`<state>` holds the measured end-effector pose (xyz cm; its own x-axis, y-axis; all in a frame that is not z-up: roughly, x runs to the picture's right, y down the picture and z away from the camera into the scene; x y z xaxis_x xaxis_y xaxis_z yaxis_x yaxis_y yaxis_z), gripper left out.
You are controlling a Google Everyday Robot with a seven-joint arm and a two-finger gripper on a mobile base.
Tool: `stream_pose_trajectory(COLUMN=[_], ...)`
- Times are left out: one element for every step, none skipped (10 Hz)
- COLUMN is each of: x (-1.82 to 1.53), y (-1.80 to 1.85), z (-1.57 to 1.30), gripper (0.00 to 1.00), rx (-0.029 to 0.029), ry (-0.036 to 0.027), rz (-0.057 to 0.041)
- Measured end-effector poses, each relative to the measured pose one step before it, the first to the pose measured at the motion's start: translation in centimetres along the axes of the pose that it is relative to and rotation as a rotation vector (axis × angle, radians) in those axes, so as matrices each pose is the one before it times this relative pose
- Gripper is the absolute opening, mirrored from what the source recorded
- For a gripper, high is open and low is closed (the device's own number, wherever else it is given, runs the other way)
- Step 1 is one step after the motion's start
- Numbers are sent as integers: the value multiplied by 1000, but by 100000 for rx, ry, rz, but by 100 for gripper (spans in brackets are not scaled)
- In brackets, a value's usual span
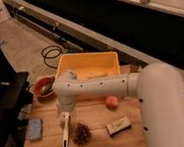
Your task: Wipe tray with brush
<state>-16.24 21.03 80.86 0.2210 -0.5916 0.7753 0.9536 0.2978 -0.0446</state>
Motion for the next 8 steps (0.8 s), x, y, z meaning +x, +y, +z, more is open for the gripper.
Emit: stream_pose_trajectory(x=[-133,-252,-278,-101,-155,-180,-142,-7], y=[132,66,-106,-141,-185,-402,-175,-39], z=[733,496,117,-120,-304,-656,-588,-344], gripper=[64,58,47,38,26,16,7,2], rx=[-464,-551,-649,-335,-1040,-236,-500,93], ry=[-1658,-1112,-261,242,857,1244,974,628], rz=[68,-166,-799,-509,-468,-473,-333,183])
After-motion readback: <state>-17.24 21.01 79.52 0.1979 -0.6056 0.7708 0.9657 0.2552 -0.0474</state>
